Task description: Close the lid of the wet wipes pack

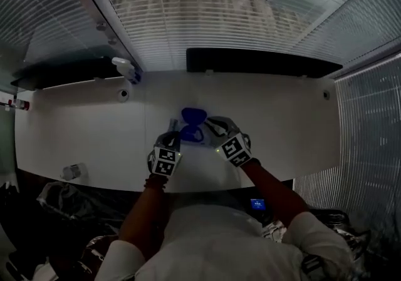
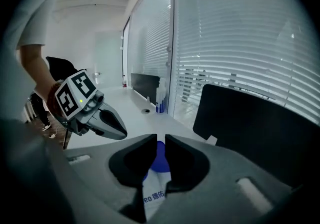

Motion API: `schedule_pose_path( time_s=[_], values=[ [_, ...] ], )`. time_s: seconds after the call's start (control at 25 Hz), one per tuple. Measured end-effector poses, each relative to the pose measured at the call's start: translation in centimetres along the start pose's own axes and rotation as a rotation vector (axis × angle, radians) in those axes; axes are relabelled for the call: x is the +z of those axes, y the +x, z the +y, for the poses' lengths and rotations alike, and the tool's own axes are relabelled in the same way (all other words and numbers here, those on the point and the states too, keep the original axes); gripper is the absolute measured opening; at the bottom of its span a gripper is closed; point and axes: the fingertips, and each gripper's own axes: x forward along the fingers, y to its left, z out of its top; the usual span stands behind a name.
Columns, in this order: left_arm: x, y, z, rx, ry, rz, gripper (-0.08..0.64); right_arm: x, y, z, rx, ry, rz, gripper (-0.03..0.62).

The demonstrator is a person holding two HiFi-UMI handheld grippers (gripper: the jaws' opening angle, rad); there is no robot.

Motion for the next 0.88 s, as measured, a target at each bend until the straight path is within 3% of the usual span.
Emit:
schedule_pose_path(
  time_s=[0.36,0.6,0.88],
  values=[
    [-5.2,4.1,1.1,-0.012,0.02,0.136,0.003,-5.4,4.7,-0.8,0.05,0.042,0.137,0.088],
    [-7.8,5.9,1.3,-0.003,-0.026,0.204,0.003,-8.8,7.9,-2.8,0.057,0.071,0.209,0.126],
    [-8.3,6.5,1.2,-0.008,-0.036,0.202,0.003,-9.7,9.6,-1.6,0.146,0.086,0.241,0.143]
  ],
)
